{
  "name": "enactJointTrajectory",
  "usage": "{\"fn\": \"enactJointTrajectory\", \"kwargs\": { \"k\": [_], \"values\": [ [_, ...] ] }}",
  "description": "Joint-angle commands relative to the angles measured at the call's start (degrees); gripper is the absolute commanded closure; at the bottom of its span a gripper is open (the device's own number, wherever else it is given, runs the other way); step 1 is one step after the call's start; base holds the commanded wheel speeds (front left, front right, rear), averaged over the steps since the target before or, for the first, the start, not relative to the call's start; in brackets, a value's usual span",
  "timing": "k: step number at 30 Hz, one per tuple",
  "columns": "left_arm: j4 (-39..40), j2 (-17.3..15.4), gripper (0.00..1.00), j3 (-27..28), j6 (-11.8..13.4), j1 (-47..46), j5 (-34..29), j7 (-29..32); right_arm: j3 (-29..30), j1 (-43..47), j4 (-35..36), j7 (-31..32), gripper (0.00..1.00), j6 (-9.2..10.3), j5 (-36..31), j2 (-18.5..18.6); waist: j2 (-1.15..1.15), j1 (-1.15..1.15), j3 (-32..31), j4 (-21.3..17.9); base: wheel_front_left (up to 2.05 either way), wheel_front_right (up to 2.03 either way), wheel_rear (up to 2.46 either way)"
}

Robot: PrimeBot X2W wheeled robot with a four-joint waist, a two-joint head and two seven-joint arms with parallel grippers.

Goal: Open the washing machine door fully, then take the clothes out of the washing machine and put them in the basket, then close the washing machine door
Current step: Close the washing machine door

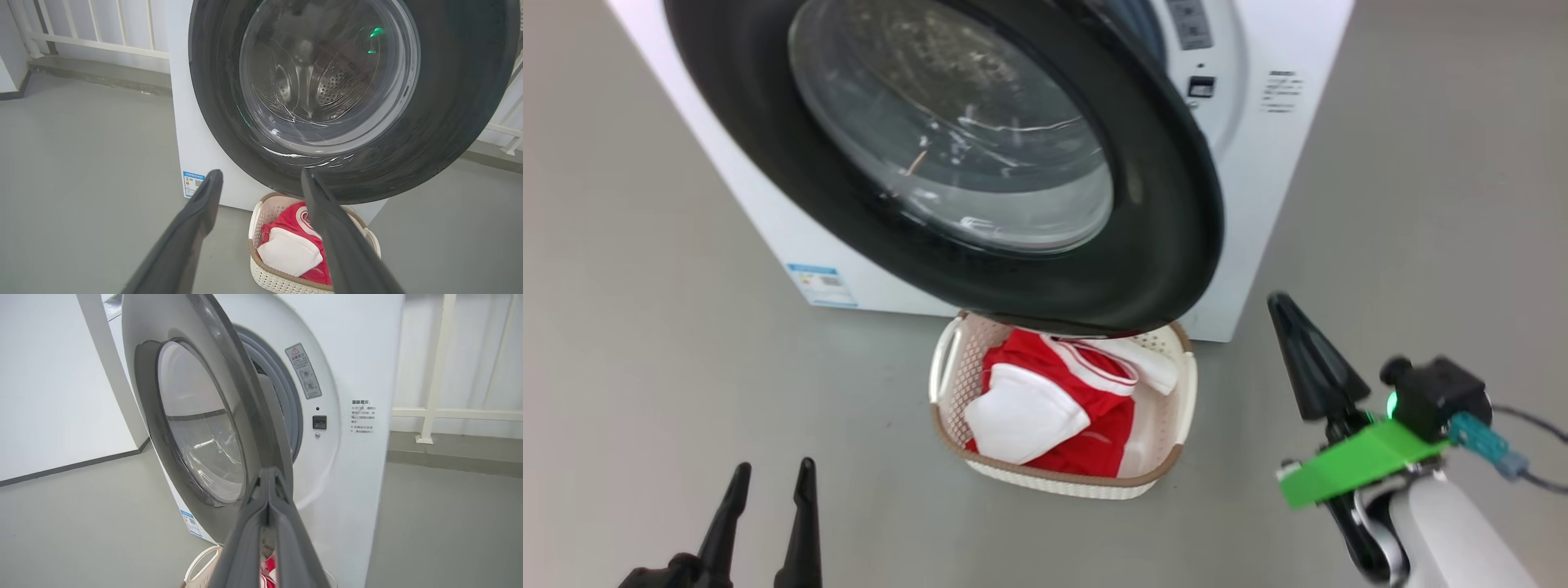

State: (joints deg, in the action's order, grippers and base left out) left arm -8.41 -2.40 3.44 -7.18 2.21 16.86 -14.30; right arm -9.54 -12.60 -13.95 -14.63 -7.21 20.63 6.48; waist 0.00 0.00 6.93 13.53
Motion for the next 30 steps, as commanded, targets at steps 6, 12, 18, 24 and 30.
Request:
{"fn": "enactJointTrajectory", "kwargs": {
  "k": [6,12,18,24,30],
  "values": [
    [1.11,-0.48,0.00,0.70,-0.31,-2.40,1.36,-0.70,-3.97,-7.66,-0.52,-0.37,1.00,-0.28,1.28,0.77,0.00,0.00,2.88,3.07,0.00,0.00,0.00],
    [1.36,-0.48,0.00,-0.44,-0.17,-3.92,2.32,-0.70,-4.31,-11.14,-2.02,-0.37,1.00,-0.28,1.67,1.14,0.00,0.00,5.58,4.34,0.00,0.00,0.00],
    [1.65,-0.48,0.00,-1.57,0.15,-5.51,3.18,-0.70,-3.94,-13.17,-2.01,-0.37,1.00,-0.28,1.66,1.63,0.00,0.00,8.23,5.04,0.00,0.00,0.00],
    [2.27,-0.48,0.00,-3.71,0.61,-7.60,4.26,-0.70,-2.89,-15.46,-1.30,-0.37,1.00,-0.28,1.82,2.81,0.00,0.00,11.72,5.79,0.00,0.00,0.00],
    [3.25,-0.48,0.00,-6.13,1.20,-10.31,5.68,-0.70,-0.48,-19.18,-0.65,-0.37,1.00,-0.28,1.72,4.11,0.00,0.00,15.66,6.93,0.00,0.00,0.00]
  ]
}}
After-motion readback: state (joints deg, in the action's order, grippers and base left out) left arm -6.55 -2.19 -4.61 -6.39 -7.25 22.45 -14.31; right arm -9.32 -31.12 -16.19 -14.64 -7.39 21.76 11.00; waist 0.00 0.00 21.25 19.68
